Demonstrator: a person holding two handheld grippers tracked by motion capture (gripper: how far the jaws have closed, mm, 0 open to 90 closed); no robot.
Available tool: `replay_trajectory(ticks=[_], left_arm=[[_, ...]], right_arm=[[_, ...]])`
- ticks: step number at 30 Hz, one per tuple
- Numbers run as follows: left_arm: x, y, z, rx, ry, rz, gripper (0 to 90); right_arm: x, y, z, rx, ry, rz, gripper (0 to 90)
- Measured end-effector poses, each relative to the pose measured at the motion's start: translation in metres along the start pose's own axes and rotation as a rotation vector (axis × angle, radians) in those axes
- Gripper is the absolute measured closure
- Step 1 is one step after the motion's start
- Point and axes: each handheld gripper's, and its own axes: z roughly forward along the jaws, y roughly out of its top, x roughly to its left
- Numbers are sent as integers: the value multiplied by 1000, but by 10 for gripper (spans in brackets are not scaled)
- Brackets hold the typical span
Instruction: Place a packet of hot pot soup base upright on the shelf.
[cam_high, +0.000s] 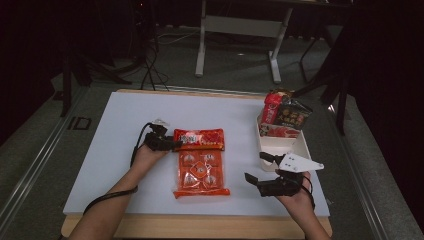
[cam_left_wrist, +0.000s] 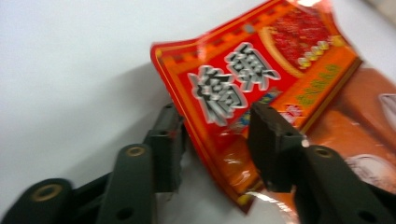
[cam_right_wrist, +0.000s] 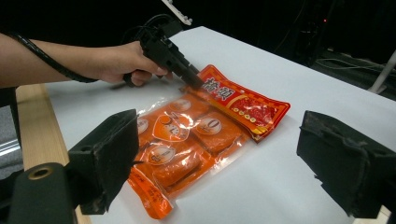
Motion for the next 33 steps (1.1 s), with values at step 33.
replay_trajectory(ticks=[33], left_arm=[[-35,21,-16,-66,23,78,892]], right_arm=[[-2,0,0,4,-20,10,135]])
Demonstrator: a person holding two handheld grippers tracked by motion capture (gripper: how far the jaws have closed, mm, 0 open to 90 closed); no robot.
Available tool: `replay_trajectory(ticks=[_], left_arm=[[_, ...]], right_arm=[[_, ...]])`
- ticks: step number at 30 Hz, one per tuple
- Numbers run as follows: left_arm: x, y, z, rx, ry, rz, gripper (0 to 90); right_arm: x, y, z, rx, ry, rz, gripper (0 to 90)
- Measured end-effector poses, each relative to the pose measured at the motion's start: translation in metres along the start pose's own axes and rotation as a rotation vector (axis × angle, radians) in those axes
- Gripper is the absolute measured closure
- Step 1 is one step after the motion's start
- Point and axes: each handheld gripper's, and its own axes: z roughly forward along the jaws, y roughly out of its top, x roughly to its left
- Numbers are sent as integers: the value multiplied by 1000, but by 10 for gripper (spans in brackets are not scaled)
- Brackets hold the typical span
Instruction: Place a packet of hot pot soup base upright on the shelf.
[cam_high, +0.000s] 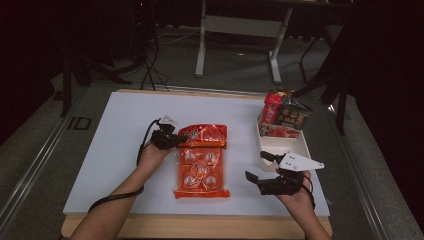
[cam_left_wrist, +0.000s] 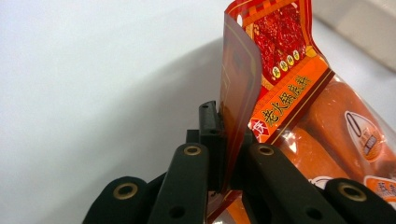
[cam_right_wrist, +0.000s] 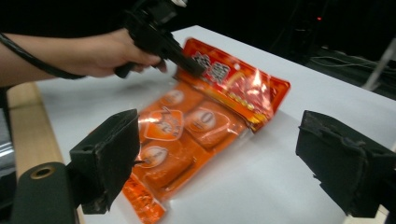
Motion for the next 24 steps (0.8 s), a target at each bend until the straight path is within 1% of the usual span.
replay_trajectory(ticks=[2,5,7,9,11,13,15,18,20,24], left_arm=[[-3,3,-7,-25,-14,-5,892],[-9,7,-16,-50,-18,7,892],[-13,10,-24,-67,-29,14,892],[-18,13,-31,-88,-40,28,893],[-23,15,-39,-111,-55,37,893],[-29,17,-47,-127,-66,56,893],[-34,18,-54,-149,-88,65,893],[-43,19,-63,-176,-108,89,894],[-47,20,-68,-189,-123,96,894],[-55,18,-75,-216,-153,108,894]], right_arm=[[0,0,0,3,-9,5,135],[-2,0,0,6,-22,17,140],[-3,0,-1,5,-25,22,145],[-3,1,-2,1,-23,25,152],[-4,1,-3,1,-32,26,155],[-4,2,-4,-4,-38,27,156],[-4,3,-4,-4,-33,27,155],[-4,5,-5,-11,-33,29,156],[-4,6,-5,-13,-31,30,172],[-5,9,-4,-21,-28,29,172]])
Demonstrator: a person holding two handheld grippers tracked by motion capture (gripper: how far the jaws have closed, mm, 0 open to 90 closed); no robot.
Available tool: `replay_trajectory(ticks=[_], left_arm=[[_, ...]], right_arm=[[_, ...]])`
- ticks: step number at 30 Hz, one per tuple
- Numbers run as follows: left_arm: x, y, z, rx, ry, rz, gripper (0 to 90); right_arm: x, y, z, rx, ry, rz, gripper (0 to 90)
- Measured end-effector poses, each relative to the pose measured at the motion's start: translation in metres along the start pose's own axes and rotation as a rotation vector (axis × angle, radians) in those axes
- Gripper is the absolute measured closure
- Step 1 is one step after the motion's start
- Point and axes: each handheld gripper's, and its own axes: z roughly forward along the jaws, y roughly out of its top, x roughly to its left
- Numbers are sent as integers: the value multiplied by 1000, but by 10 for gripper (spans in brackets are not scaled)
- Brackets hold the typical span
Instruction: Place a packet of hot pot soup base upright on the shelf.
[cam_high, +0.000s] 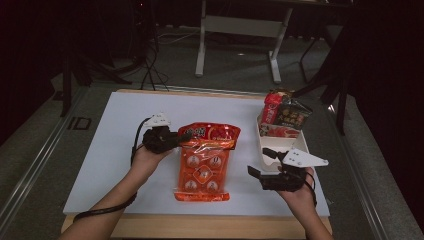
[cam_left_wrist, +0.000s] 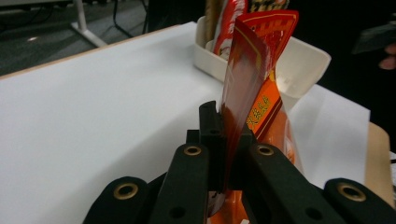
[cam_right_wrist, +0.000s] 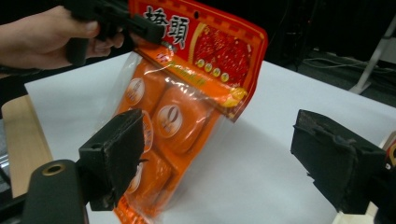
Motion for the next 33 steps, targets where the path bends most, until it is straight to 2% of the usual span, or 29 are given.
replay_trajectory(ticks=[2,9,13,15,20,24,25,31,33], left_arm=[[-5,1,-3,-18,-16,13,894],[-19,5,-11,-35,-56,51,894],[-26,6,-15,-49,-84,64,894],[-29,7,-16,-52,-95,62,895],[-37,10,-18,-54,-119,78,894],[-43,11,-18,-60,-128,94,894],[-44,11,-18,-63,-132,95,894],[-48,12,-18,-68,-138,99,894],[-48,11,-19,-68,-142,97,893]], right_arm=[[0,3,2,-2,-3,-7,172],[-6,20,14,-12,7,-33,172],[-10,26,22,-18,24,-39,171],[-12,27,28,-18,46,-30,171],[-10,26,41,14,80,-44,189],[-10,23,50,26,118,-37,253],[-9,23,51,26,134,-36,307],[-5,23,55,26,195,-47,502],[-5,22,56,24,195,-48,573]])
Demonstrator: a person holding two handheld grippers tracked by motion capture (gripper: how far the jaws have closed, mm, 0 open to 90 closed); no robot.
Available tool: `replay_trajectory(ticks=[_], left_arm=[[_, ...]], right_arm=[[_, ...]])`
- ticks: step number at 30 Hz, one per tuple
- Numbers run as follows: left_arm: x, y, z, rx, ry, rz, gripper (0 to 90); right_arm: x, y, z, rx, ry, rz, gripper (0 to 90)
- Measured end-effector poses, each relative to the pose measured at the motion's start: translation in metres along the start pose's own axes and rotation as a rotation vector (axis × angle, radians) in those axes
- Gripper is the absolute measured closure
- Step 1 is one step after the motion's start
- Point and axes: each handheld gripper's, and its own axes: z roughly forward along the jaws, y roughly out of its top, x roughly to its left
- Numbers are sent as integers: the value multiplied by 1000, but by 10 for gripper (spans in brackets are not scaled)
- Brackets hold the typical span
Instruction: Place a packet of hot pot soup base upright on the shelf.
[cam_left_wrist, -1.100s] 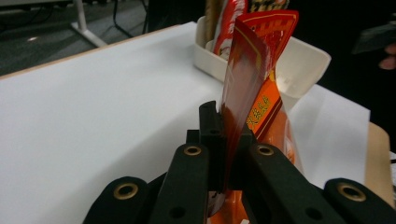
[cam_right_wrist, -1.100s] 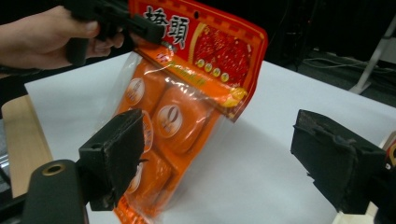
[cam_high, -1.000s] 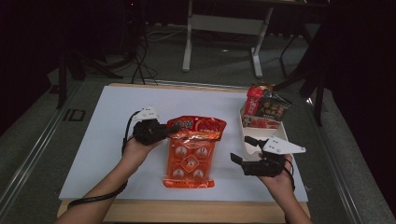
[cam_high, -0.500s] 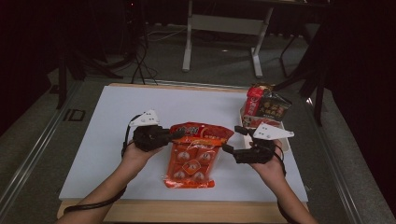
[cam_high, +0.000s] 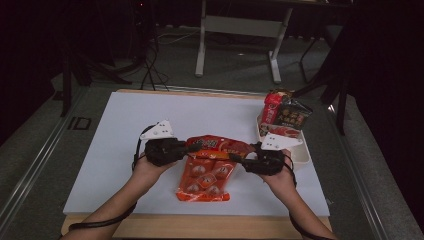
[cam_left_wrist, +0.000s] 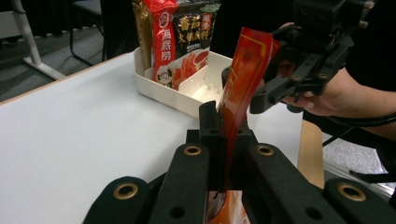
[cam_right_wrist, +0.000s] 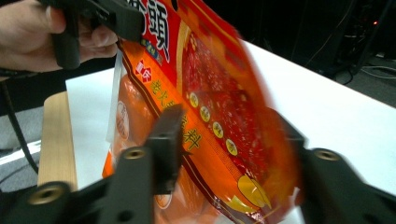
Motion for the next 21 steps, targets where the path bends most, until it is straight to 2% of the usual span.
replay_trajectory(ticks=[3,6,8,9,10,13,19,21], left_arm=[[-1,0,0,-4,-2,0,893],[-4,0,0,-2,1,7,893],[-5,0,-1,-3,1,3,893],[-5,0,-1,-2,-1,4,893],[-6,1,-1,0,0,4,893],[-7,2,-3,-5,-11,3,893],[-12,11,-14,-35,-49,42,888],[-11,12,-16,-49,-62,33,883]], right_arm=[[-1,-1,1,7,9,-2,645],[-2,-3,3,45,27,3,760],[-3,-3,2,48,37,15,771],[-4,-2,1,54,68,46,852],[-3,-1,1,68,78,43,893],[1,5,-1,104,75,31,899],[13,25,-19,82,102,3,900],[16,32,-24,78,95,-17,900]])
